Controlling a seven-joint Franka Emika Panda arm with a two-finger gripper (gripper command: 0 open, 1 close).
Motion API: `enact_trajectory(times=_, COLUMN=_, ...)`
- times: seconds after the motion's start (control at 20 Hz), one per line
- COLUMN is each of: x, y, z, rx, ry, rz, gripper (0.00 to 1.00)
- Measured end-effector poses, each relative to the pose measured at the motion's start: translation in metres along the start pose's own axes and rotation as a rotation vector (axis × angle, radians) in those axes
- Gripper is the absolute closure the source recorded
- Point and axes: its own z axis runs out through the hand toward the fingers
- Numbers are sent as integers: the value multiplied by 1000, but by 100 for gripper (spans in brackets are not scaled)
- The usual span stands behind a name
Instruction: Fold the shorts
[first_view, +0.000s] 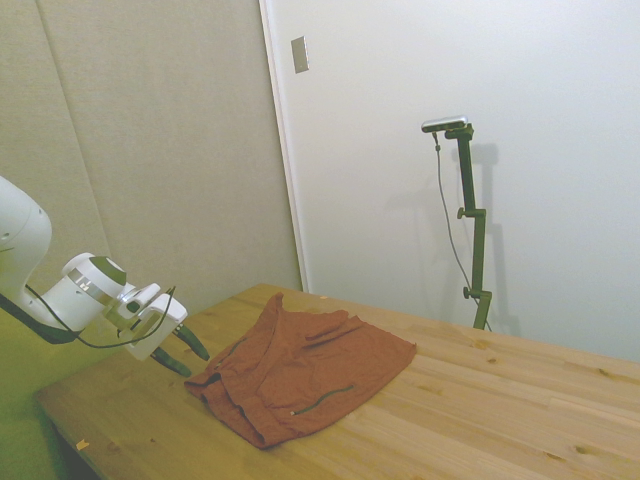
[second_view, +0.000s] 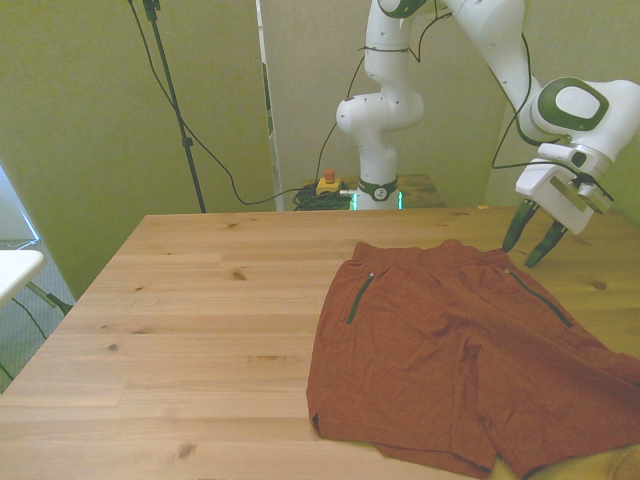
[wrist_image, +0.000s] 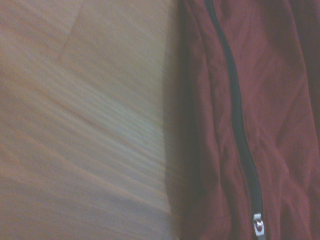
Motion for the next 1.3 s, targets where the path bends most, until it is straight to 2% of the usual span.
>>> enact_trajectory(times=0.3, x=-3, y=11, z=20, rx=-165, ry=57, rz=-36, gripper=0)
enact_trajectory(times=0.55, x=4, y=22, z=38, rx=-212, ry=69, rz=-35, gripper=0)
enact_trajectory(times=0.6, x=4, y=22, z=38, rx=-213, ry=69, rz=-35, gripper=100)
enact_trajectory(times=1.3, x=-7, y=15, z=40, rx=-207, ry=64, rz=-44, gripper=100)
